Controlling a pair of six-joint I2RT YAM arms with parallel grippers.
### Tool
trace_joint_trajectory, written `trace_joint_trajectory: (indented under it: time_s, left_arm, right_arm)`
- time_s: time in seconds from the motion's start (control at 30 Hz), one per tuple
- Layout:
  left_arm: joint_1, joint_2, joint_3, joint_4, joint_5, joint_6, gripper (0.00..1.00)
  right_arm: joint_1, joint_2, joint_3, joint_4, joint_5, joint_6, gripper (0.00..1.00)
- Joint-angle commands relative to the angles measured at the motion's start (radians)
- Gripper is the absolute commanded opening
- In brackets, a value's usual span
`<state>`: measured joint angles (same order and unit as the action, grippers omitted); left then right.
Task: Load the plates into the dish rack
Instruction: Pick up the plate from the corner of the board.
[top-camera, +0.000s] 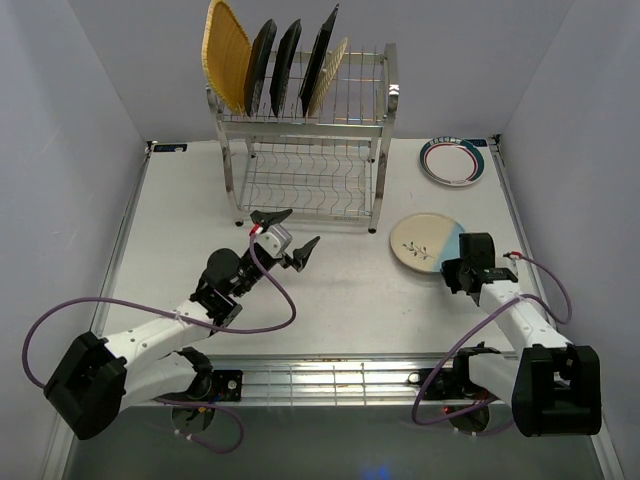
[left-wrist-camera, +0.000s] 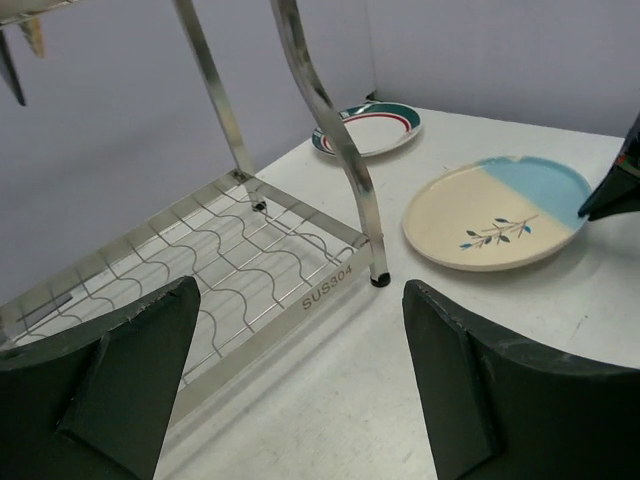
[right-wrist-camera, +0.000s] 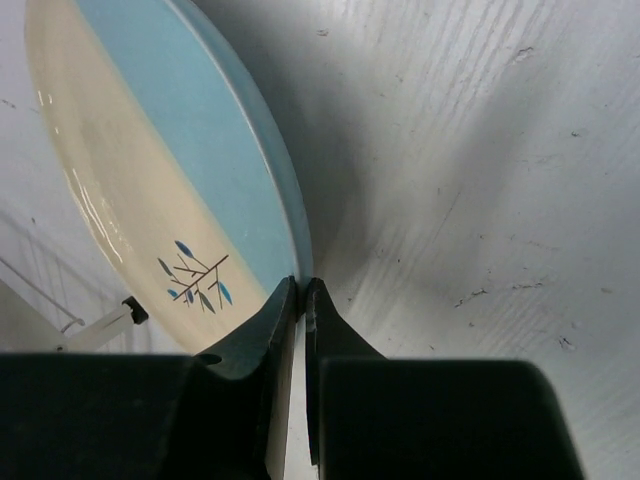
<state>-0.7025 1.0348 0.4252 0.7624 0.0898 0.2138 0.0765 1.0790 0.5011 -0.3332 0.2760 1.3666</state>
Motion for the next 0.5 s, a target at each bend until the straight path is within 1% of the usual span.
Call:
trace_joint_trajectory:
  time_s: [0.0,0.07,0.17,0.23,0.3,0.37,0.47]
  left_arm:
    - [-0.005,0.047,0.006,0.075,0.125,0.025,0.93]
    - [-0.017,0.1,0.014,0.118,0.166,0.045,0.93]
    - [-0.074,0.162,0.047,0.127,0.223,0.154,0.96]
    - [-0.118,0.22,0.058,0.143,0.238,0.24,0.97]
    - [-0.158,0.276,0.069,0.162,0.252,0.291,0.98]
    - [-0.181,0.316,0.07,0.227,0.257,0.362,0.98]
    - [-0.213,0.39,0.061,0.328,0.307,0.45,0.98]
  right_arm:
    - [0.005,-0.048,0.068,-0.047,0.012,-0.027,0.08]
    - [0.006,-0.051,0.103,-0.093,-0.007,-0.027,0.08]
    - [0.008,-0.05,0.143,-0.127,-0.032,-0.044,0.08]
    - [0.009,-0.05,0.151,-0.142,-0.044,-0.057,0.08]
    - [0.009,-0.057,0.157,-0.156,-0.055,-0.061,0.08]
    - [0.009,-0.073,0.159,-0.162,-0.064,-0.061,0.08]
    - [0.011,-0.088,0.165,-0.182,-0.083,-0.061,0.08]
